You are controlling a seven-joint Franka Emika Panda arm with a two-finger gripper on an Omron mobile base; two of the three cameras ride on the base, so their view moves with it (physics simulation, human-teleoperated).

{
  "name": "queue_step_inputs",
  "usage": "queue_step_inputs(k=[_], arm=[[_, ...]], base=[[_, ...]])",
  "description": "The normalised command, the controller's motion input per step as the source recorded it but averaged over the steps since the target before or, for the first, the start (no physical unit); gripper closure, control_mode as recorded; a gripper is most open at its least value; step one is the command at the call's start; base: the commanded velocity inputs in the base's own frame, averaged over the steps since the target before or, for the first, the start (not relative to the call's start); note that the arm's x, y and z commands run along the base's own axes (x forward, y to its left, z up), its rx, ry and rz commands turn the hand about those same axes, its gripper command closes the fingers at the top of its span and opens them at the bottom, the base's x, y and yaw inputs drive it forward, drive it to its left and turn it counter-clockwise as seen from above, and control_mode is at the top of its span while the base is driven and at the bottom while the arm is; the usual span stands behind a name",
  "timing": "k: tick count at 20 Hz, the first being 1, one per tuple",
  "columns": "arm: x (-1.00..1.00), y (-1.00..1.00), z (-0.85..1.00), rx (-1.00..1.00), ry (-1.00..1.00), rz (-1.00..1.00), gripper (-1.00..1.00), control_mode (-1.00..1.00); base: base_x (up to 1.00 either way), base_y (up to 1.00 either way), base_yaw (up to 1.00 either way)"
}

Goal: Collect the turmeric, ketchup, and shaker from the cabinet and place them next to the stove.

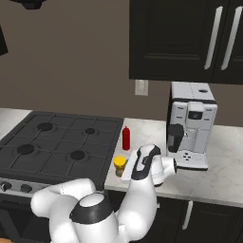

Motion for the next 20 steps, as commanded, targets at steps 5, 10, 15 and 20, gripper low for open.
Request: queue_step_inputs(k=[5,10,15,20], arm=[[0.10,0.00,-0.29,0.00,0.00,0.00,1.00,-1.00],[0.01,0.00,-0.24,0.00,-0.01,0.00,-1.00,-1.00],[-0.03,-0.01,-0.02,0.00,-0.01,0.00,-1.00,-1.00],[-0.01,-0.03,0.00,0.00,0.00,-0.01,-1.00,-1.00]], base=[[0.00,0.00,0.00],[0.00,0.00,0.00],[0.00,0.00,0.00],[0.00,0.00,0.00]])
